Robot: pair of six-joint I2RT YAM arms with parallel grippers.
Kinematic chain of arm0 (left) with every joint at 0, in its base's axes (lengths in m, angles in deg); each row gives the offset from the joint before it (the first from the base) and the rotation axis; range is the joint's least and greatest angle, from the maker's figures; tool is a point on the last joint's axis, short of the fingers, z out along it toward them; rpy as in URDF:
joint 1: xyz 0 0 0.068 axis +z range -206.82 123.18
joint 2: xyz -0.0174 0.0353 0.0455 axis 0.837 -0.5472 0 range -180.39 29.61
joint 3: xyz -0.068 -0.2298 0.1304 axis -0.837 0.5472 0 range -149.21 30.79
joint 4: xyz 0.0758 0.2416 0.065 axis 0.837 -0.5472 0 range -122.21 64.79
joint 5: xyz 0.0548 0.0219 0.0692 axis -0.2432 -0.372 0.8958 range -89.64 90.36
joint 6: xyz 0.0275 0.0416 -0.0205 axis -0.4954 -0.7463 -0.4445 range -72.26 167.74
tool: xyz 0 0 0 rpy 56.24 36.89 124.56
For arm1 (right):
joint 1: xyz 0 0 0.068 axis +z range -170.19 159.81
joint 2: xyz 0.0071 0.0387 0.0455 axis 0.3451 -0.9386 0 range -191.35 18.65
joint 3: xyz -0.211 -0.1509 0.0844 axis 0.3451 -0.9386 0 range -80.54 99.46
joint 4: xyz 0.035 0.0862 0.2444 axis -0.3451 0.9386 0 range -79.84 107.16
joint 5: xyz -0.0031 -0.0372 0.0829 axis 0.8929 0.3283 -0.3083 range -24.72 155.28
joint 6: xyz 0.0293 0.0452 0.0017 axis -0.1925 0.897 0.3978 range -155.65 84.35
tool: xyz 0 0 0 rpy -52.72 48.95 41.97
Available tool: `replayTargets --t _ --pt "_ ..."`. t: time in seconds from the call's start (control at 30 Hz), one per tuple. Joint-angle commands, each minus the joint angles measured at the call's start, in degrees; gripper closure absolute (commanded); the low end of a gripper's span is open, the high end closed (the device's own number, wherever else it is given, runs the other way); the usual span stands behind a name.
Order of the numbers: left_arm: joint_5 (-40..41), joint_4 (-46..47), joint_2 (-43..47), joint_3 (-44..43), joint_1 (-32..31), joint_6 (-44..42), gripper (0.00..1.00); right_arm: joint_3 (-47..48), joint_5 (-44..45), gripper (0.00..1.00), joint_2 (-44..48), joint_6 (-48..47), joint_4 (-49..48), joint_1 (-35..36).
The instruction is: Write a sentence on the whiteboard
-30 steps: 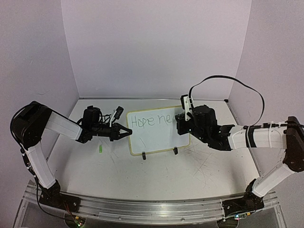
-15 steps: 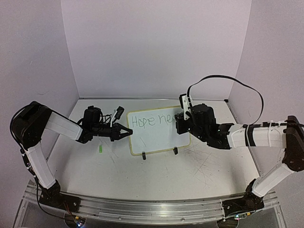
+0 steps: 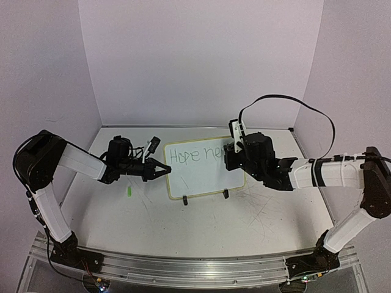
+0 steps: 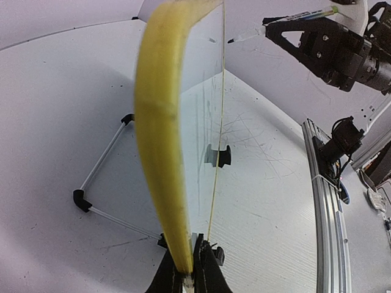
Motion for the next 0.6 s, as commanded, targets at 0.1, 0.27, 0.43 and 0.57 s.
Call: replayTargets --t 0.1,0.27,0.43,0.57 --pt "10.00 -3.42 -0.80 -0.90 0.64 -5.04 1.00 3.24 1.72 1.00 -1.25 -0.77 -3.73 -0.48" --pt "10.02 -3.60 -0.77 -0.93 0.63 -5.13 1.00 3.46 1.85 1.00 -1.67 -0.82 -3.65 -0.63" --pt "10.00 -3.64 -0.70 -0.91 0.67 -5.24 1.00 3.85 2.11 1.00 -2.43 -0.73 -3.62 -0.83" --pt "9.99 -3.70 -0.70 -0.92 0.63 -5.30 1.00 3.87 2.46 1.00 -2.71 -0.21 -2.78 -0.97"
